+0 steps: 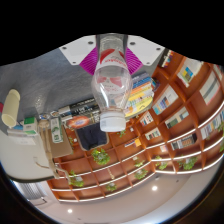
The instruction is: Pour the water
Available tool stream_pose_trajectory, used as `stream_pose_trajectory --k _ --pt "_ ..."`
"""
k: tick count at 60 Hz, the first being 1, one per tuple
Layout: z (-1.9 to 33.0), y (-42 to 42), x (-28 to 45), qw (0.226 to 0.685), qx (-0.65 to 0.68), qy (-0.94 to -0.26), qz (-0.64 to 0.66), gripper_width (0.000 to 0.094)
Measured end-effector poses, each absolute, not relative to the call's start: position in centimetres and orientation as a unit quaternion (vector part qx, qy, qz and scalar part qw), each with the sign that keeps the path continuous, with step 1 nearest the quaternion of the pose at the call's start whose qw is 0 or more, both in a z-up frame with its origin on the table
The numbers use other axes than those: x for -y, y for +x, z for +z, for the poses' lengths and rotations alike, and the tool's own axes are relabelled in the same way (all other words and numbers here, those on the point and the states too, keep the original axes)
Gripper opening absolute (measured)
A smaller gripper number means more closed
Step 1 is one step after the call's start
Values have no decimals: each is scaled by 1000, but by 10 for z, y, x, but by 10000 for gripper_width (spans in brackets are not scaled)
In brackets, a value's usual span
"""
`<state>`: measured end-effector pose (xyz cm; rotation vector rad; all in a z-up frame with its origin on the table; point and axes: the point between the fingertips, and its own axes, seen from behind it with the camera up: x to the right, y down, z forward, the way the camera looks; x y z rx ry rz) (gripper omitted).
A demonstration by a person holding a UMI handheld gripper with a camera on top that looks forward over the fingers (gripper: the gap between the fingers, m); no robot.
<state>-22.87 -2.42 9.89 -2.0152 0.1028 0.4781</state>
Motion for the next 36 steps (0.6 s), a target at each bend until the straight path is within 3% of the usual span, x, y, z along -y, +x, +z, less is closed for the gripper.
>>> stream_pose_trajectory --k 11,22,36 --pt "150 -148 15 488 -178 -799 302 337" --pt "192 -63 -7 459 -346 -703 418 339" --pt "196 11 -30 393 -484 -591 513 336"
